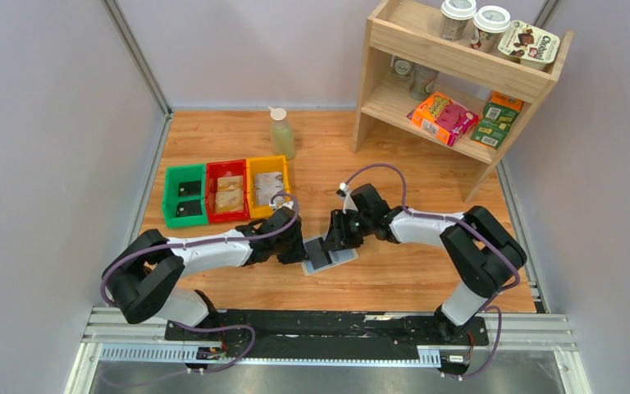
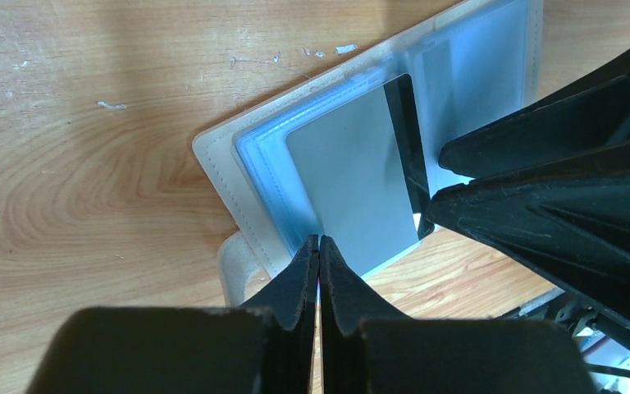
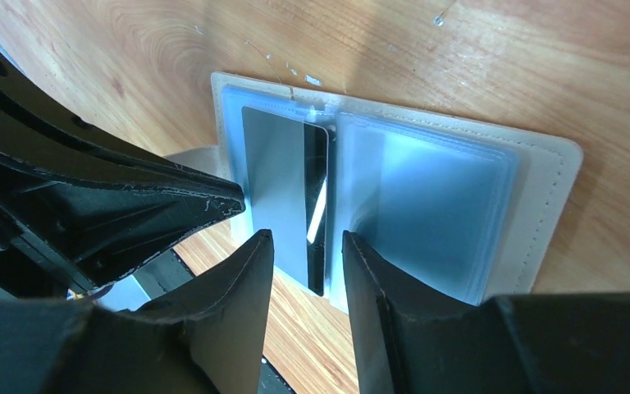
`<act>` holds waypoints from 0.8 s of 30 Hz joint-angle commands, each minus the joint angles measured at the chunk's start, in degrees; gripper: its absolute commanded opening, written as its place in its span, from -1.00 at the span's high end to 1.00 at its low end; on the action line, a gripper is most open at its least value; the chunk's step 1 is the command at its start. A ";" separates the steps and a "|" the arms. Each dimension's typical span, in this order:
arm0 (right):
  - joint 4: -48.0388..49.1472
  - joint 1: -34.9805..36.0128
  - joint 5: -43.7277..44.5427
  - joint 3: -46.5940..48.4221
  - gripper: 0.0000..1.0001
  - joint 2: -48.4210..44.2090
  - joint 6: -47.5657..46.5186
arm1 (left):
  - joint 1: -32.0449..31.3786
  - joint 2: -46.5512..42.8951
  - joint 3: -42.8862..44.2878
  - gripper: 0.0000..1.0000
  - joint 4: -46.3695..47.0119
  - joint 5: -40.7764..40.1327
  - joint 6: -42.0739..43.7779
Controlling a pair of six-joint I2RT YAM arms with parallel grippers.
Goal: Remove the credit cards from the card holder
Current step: Remove the credit card from the card holder.
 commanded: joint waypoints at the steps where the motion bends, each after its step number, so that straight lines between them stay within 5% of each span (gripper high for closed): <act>1: 4.87 -0.82 -3.34 -0.61 0.17 1.54 0.76 | -0.22 -0.46 -1.47 0.92 -0.12 -0.56 -0.84; 16: 8.82 -1.34 -8.35 -0.35 0.32 5.94 1.81 | 0.13 -0.46 -5.08 0.97 3.31 0.15 -2.60; 24: 11.37 -2.83 -10.72 -1.40 0.94 6.29 2.51 | 0.39 -1.69 -6.31 0.98 3.40 -0.29 -3.21</act>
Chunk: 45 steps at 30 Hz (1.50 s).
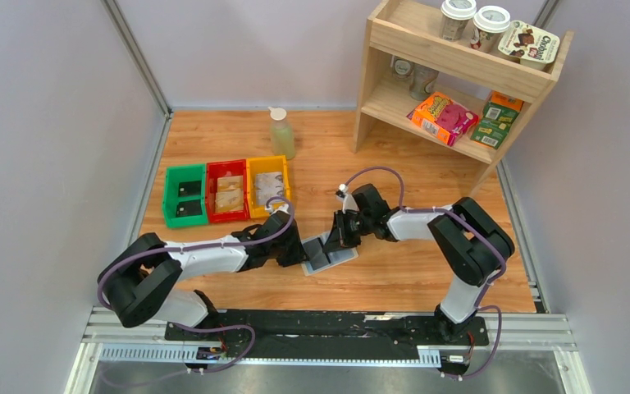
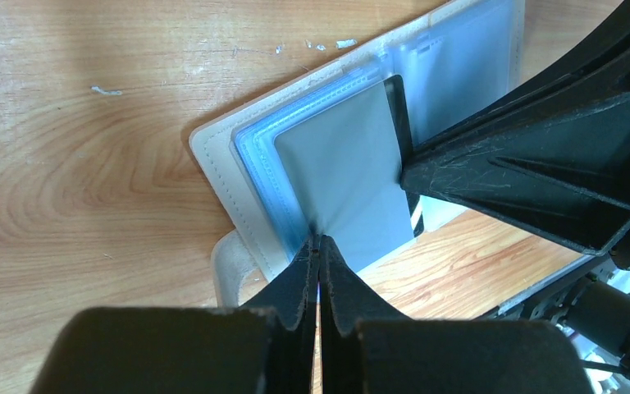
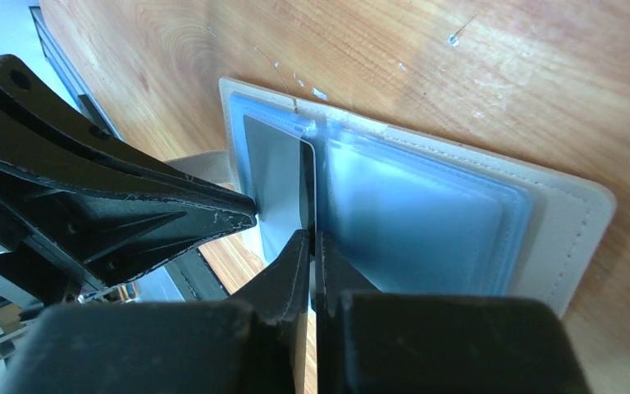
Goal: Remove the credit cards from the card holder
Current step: Remove the credit card from the card holder.
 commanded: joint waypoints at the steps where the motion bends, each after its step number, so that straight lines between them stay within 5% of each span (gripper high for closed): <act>1: 4.31 -1.15 -2.72 -0.94 0.99 0.26 0.72 | 0.22 -0.23 -1.96 0.99 -2.92 -1.32 -0.13; 21: 4.05 -5.73 -4.57 -2.97 1.00 -2.29 -0.24 | 0.31 1.44 -0.82 1.00 -3.80 -0.88 1.36; 28: 4.05 -5.20 -5.10 -2.18 0.54 -0.89 -0.24 | 0.31 2.94 0.59 1.00 -3.80 0.26 2.50; 32: 4.05 -4.94 -5.54 -1.38 0.48 0.60 -0.24 | 0.22 2.85 0.42 1.00 -3.45 0.35 2.59; 35: 4.05 -4.67 -5.89 -0.86 0.56 1.49 -0.24 | 0.22 2.67 0.33 1.00 -3.36 0.44 2.77; 39: 3.01 -4.85 -5.72 -0.59 0.99 1.40 -1.12 | 0.22 2.67 0.50 1.00 -3.36 0.26 2.86; 45: -0.41 -8.88 -4.58 -2.26 1.00 -2.28 -2.09 | 0.31 1.71 0.15 1.00 -3.62 -0.26 2.94</act>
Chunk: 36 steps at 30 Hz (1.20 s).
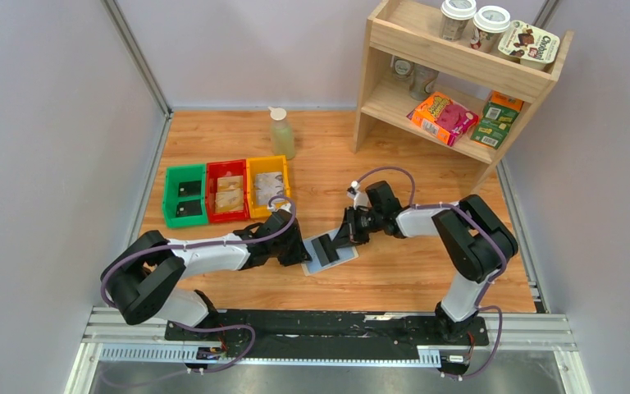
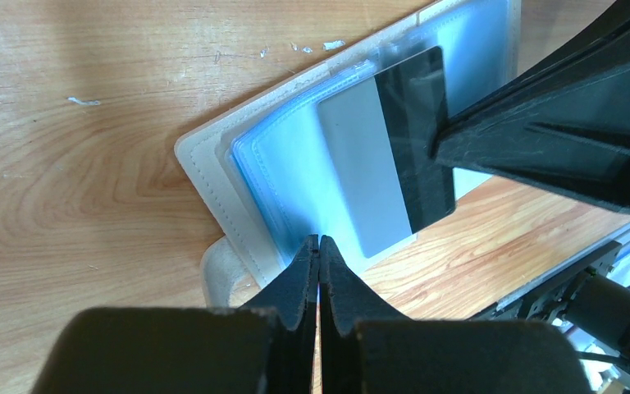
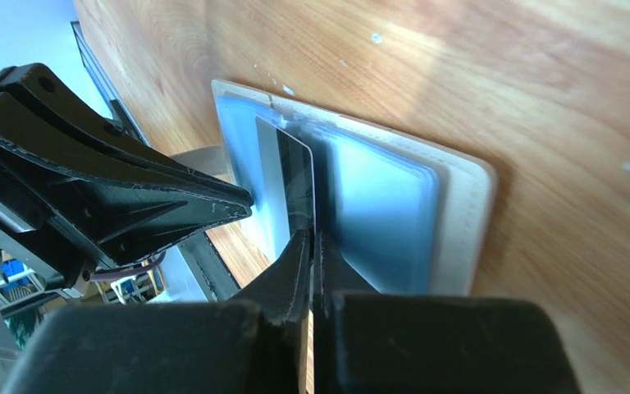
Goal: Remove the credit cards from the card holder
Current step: Remove the credit card from the card holder, then place the credit card in the storage box.
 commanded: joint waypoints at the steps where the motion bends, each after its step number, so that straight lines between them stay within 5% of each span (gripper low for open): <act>1: -4.01 -3.45 1.96 -0.53 1.00 -4.02 -2.44 | 0.04 0.16 -0.40 1.00 -3.99 -1.69 2.83; 6: -9.20 -5.56 3.98 -1.85 1.00 -10.25 -2.45 | -1.18 -3.35 2.59 0.96 -7.85 -5.46 8.27; 12: -13.77 -5.91 6.18 -1.85 1.00 -16.32 0.89 | -5.13 -9.24 9.09 0.57 -10.41 -13.02 19.68; 19: -17.20 -5.91 8.12 -2.64 1.00 -26.42 8.97 | -16.01 -13.82 11.65 -0.62 -3.57 -23.11 46.02; 21: -17.73 -5.74 8.38 -3.17 1.00 -29.50 11.26 | -19.36 -13.91 11.38 -0.77 -0.76 -26.29 53.50; 27: -21.33 -5.83 10.66 -3.44 1.00 -36.97 14.25 | -26.92 -11.89 7.70 -0.80 11.11 -34.11 71.18; 36: -23.35 -5.74 11.37 -3.70 1.00 -42.08 17.24 | -32.47 -4.61 8.66 -0.68 22.02 -37.55 81.23</act>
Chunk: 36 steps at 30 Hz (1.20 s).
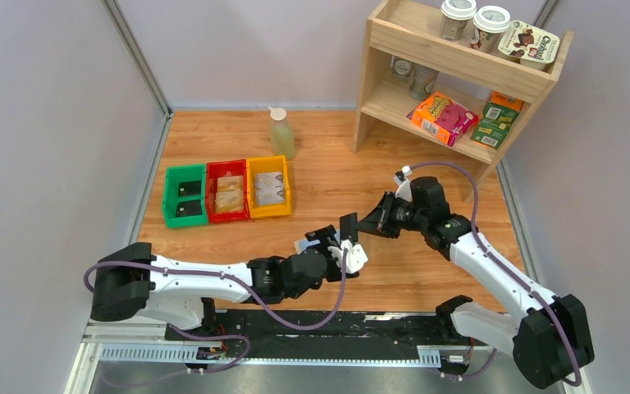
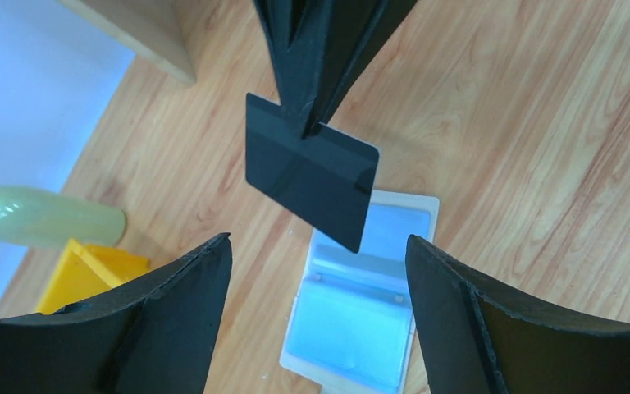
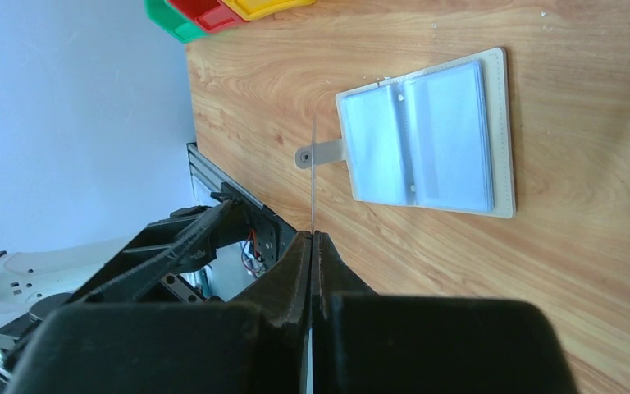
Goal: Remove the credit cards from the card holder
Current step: Place the credit card in the storage box.
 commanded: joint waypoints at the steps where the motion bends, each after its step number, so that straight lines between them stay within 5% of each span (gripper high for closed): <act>1: -1.32 0.08 0.83 -0.22 1.00 -2.65 2.95 | -1.70 3.80 2.67 -0.66 7.16 -2.88 7.86; 6: -1.15 0.08 1.01 -0.84 1.00 -4.76 4.53 | -2.40 9.33 4.08 -0.32 11.73 -5.61 8.74; 13: -1.94 0.08 2.41 -1.81 1.00 -6.87 5.50 | -2.84 13.30 5.84 0.69 16.91 -10.35 9.01; 17: -1.15 0.08 2.68 -1.81 0.93 -7.22 4.98 | -2.84 12.95 7.50 1.00 12.90 -11.32 6.91; 27: -2.64 0.16 5.66 2.14 -0.54 -11.26 -3.98 | 3.30 3.82 7.95 1.00 -4.87 -5.26 -10.66; 36: -4.57 0.08 10.67 1.18 -0.82 -15.22 -13.30 | 21.03 -12.25 6.28 1.00 -23.40 9.84 -25.43</act>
